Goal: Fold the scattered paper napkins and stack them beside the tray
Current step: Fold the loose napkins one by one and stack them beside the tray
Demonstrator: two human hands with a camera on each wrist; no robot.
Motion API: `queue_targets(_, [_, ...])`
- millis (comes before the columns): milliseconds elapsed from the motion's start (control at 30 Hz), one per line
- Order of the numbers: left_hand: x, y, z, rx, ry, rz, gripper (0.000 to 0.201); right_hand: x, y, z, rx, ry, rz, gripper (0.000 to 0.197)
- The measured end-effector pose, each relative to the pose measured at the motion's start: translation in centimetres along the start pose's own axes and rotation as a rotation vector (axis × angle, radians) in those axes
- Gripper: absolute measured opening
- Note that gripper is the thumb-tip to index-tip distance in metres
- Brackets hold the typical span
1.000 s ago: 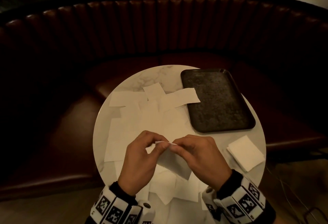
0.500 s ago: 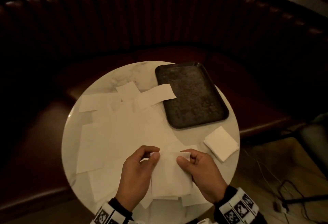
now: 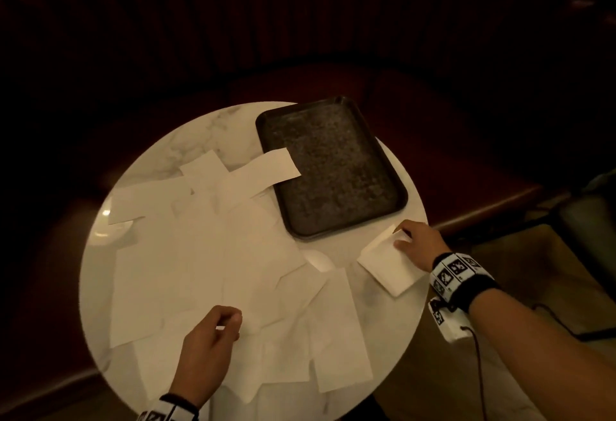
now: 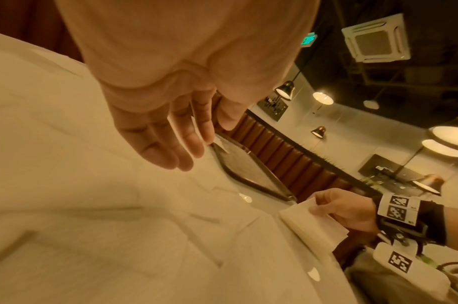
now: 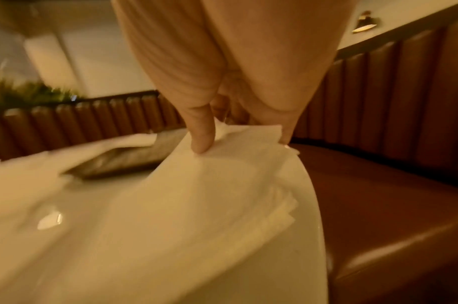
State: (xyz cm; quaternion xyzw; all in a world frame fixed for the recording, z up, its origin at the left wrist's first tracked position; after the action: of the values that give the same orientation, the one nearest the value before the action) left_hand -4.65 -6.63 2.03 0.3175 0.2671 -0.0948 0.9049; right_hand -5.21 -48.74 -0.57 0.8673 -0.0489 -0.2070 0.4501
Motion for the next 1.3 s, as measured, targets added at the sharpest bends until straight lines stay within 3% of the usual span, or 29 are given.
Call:
queue_targets(100, [0.3, 0.3, -0.8, 0.046, 0.021, 0.047, 0.013, 0.9, -1.6, 0.3, -0.053, -0.005, 0.026, 0.026])
queue_targets(233, [0.4, 0.8, -2.0, 0.125, 0.04, 0.084, 0.013, -0.3, -2.7, -0.3, -0.213, -0.084, 0.124, 0.047])
queue_targets(333, [0.7, 1.1, -3.2, 0.165, 0.051, 0.087, 0.014, -1.8, -3.5, -3.7, -0.267, -0.013, 0.186, 0.046])
queue_targets(500, [2.2, 1.8, -5.3, 0.28, 0.033, 0.208, 0.017, -4.2, -10.2, -13.0, 0.033, 0.373, -0.115, 0.029])
queue_targets(600, [3.5, 3.0, -6.3, 0.346, 0.118, 0.264, 0.036, -4.8, -14.1, -17.9, 0.101, 0.428, -0.259, 0.032])
queue_targets(733, [4.1, 4.0, -7.1, 0.496, 0.176, 0.194, 0.058, -3.3, -17.7, -23.2, 0.184, 0.305, -0.324, 0.038])
queue_targets(933, [3.6, 3.8, -8.1, 0.607, 0.117, 0.122, 0.062, 0.7, -20.4, -27.8, 0.292, 0.002, -0.248, 0.049])
queue_targets(1133, [3.6, 4.0, -8.7, 0.601, 0.084, 0.099, 0.063, 2.3, -23.2, -29.6, 0.488, -0.222, -0.198, 0.076])
queue_targets(1200, [3.5, 4.3, -8.6, 0.596, 0.085, 0.083, 0.06, 2.6, -23.7, -29.9, 0.526, -0.223, -0.18, 0.059])
queue_targets(1267, [3.5, 5.2, -8.3, 0.553, 0.091, 0.086, 0.049, 2.1, -23.1, -30.8, 0.641, -0.187, -0.19, 0.016])
queue_targets(1300, [3.5, 5.8, -8.1, 0.485, 0.103, 0.106, 0.042, 1.6, -22.5, -31.0, 0.728, -0.178, -0.205, 0.016])
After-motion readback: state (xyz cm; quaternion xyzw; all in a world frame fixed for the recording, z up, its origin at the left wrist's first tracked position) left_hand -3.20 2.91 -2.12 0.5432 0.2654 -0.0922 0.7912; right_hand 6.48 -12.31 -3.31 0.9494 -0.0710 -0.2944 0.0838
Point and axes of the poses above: each hand's wrist, its own x-axis towards the middle knuckle, its own y-axis out of the back of the hand, z = x × y, the point moved 3 cm from there along x, towards the middle knuckle, and after that the axes turned 11 degrees about y, right-handed, at the moved point
